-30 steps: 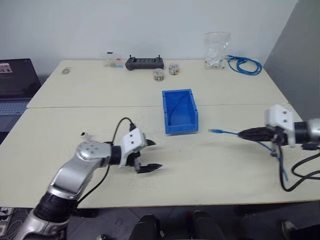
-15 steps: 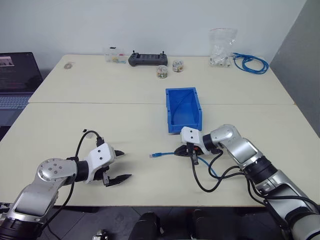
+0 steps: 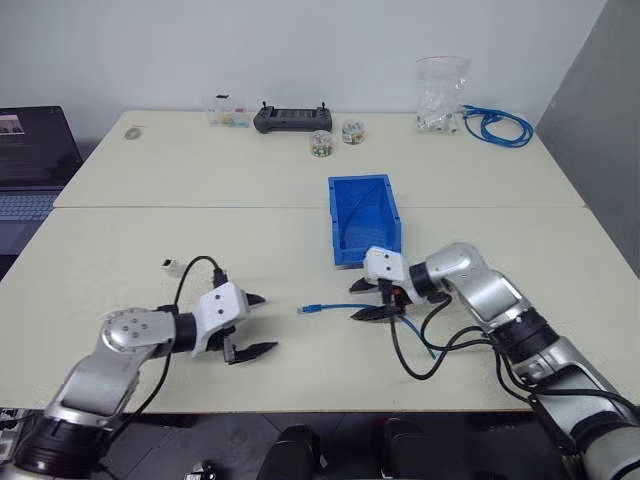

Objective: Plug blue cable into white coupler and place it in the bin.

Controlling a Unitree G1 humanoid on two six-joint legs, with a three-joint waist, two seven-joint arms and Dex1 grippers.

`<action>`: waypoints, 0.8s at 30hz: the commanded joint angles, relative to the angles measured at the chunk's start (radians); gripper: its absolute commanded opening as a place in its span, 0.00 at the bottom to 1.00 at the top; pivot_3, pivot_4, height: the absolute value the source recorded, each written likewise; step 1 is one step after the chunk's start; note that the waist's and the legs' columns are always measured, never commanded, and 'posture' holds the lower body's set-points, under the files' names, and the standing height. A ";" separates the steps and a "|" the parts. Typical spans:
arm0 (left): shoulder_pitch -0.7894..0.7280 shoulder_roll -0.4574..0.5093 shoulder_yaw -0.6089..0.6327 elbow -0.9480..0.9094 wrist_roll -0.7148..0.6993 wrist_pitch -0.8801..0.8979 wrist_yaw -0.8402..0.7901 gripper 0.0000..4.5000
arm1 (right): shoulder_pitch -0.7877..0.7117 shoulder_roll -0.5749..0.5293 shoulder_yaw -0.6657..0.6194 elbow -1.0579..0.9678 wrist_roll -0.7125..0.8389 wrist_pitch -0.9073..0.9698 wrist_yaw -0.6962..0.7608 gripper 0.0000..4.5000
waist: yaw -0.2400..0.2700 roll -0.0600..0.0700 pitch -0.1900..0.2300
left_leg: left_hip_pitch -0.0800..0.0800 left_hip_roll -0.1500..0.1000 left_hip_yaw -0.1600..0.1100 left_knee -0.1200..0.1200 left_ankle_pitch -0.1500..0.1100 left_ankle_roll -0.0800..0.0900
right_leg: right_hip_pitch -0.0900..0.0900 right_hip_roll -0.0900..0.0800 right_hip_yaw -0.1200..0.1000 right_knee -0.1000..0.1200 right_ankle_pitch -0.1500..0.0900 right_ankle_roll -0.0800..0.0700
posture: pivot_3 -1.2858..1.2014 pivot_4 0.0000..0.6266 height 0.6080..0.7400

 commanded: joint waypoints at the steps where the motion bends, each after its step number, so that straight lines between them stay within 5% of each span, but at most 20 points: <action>1: -0.055 -0.030 -0.048 0.012 0.038 -0.024 0.008 1.00 | 0.066 -0.052 -0.102 -0.204 0.128 0.120 0.026 0.69 | 0.002 0.000 0.000 | 0.000 0.000 -0.001 0.000 0.000 0.000 | 0.000 0.000 0.000 0.000 0.000 0.000 | 0.52 0.24 1.00; 16: -0.243 -0.100 -0.210 0.262 0.200 -0.119 -0.015 1.00 | 0.293 -0.166 -0.254 -0.552 0.307 0.375 -0.129 0.69 | 0.009 0.001 -0.002 | 0.001 0.000 0.000 0.000 0.000 0.001 | 0.001 0.000 0.000 0.001 0.000 0.001 | 0.52 0.24 1.00; 20: -0.259 -0.075 -0.242 0.256 0.209 -0.053 -0.071 0.89 | 0.305 -0.173 -0.274 -0.579 0.346 0.404 -0.150 0.70 | 0.008 0.001 -0.003 | 0.002 0.000 0.000 0.000 0.000 0.001 | 0.002 0.000 0.000 0.001 0.000 0.001 | 0.52 0.24 1.00; 24: -0.272 -0.053 -0.274 0.254 0.230 -0.006 -0.102 0.67 | 0.318 -0.189 -0.291 -0.609 0.383 0.418 -0.159 0.70 | 0.004 0.002 -0.006 | 0.002 0.000 0.001 0.000 0.000 0.001 | 0.002 0.000 0.000 0.001 0.000 0.001 | 0.52 0.24 1.00</action>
